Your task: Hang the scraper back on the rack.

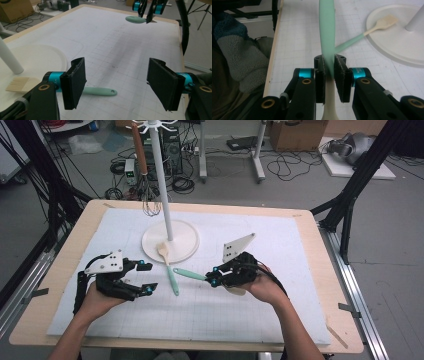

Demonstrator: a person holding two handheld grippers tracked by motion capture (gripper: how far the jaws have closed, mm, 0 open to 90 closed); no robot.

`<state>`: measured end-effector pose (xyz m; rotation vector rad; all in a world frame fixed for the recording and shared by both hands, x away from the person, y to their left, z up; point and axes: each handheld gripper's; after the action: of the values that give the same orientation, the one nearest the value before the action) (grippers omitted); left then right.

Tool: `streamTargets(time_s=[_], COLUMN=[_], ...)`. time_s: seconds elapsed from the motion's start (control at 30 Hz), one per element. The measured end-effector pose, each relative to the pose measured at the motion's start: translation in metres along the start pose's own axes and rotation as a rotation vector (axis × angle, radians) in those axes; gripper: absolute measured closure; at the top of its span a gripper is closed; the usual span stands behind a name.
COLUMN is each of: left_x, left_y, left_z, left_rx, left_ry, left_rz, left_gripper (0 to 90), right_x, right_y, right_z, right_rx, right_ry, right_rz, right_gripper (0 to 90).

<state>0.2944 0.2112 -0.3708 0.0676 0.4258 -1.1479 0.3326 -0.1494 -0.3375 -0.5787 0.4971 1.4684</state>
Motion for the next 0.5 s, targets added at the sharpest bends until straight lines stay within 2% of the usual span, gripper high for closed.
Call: streamTargets(time_s=[0.33,0.5], left_x=[0.011,0.017], left_y=[-0.004,-0.007], left_z=[0.004,0.006], left_rx=[0.006,-0.001], left_ry=[0.023,0.019], left_rz=[-0.056,-0.087], left_gripper=[38.0,40.0], right_x=[0.007,0.01], right_y=[-0.001,-0.001], right_z=[0.016,0.021], right_rx=[-0.032,-0.046], right_ry=[-0.008,-0.017], right_rz=[0.032,0.045], right_gripper=[79.8,79.8])
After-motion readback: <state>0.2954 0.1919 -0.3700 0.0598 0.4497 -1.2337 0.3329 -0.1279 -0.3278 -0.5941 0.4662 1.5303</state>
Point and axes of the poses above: each handheld gripper's, and its own axes: x roughly forward along the jaws, z roughly out of its top, y roughly to its left, and after that the axes turned 8 degrees about -x, right-handed
